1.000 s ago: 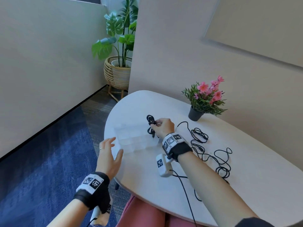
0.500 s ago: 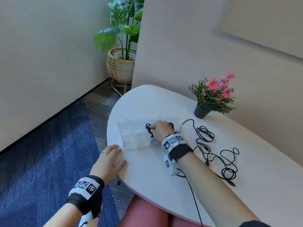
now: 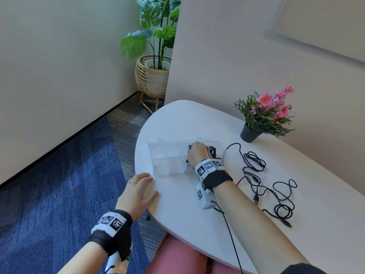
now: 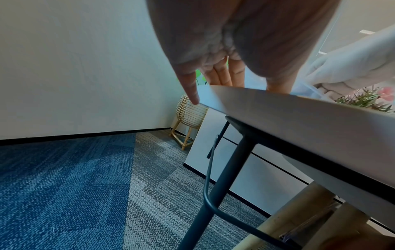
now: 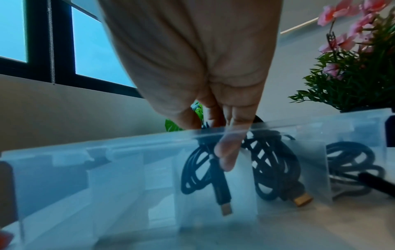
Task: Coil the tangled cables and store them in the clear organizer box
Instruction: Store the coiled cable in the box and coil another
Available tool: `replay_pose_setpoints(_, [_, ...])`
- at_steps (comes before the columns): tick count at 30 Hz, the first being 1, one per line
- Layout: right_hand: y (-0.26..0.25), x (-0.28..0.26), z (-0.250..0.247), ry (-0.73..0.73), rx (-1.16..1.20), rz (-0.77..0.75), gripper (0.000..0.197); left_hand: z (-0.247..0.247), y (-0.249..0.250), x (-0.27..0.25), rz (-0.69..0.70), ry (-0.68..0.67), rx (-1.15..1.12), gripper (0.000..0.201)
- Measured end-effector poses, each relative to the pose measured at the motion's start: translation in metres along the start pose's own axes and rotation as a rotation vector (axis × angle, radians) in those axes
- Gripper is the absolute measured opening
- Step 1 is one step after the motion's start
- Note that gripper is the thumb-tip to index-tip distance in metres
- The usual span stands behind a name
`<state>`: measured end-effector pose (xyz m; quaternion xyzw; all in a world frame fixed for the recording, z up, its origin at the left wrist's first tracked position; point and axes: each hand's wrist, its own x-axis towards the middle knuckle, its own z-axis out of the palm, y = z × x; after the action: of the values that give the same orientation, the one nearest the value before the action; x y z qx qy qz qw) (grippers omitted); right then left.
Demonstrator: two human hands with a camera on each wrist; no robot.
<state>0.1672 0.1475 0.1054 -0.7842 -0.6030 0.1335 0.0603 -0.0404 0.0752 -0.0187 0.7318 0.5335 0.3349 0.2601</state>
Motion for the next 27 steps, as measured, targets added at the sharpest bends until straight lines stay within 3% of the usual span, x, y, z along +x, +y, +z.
replay_pose_setpoints(3, [0.002,0.005,0.001,0.011,0.025,0.010,0.018,0.000,-0.001,0.000,-0.001,0.005,-0.002,0.065])
replay_pose_setpoints(5, [0.002,0.009,0.001,0.037,0.060,0.047,0.031,0.001,-0.002,0.000,-0.009,0.005,-0.012,0.065])
replay_pose_setpoints(7, [0.001,0.010,-0.002,0.086,0.124,0.038,0.022,0.002,-0.004,0.000,-0.004,0.006,-0.015,0.064])
replay_pose_setpoints(9, [0.005,0.010,-0.003,0.124,0.163,0.024,0.041,0.003,-0.006,0.000,0.007,0.016,-0.016,0.062])
replay_pose_setpoints(12, [0.010,0.015,0.002,0.080,0.094,-0.050,0.017,0.004,-0.006,-0.001,0.013,0.035,-0.016,0.061])
replay_pose_setpoints(21, [0.015,0.019,0.012,-0.041,-0.055,-0.108,0.021,0.002,-0.002,-0.002,-0.013,0.014,0.007,0.061])
replay_pose_setpoints(25, [0.016,0.011,-0.008,-0.130,0.042,-0.163,0.017,0.000,0.000,-0.003,-0.038,-0.014,0.013,0.059])
replay_pose_setpoints(27, [0.021,0.001,-0.018,-0.078,0.180,-0.179,0.038,-0.001,0.001,-0.003,-0.043,-0.016,0.022,0.051])
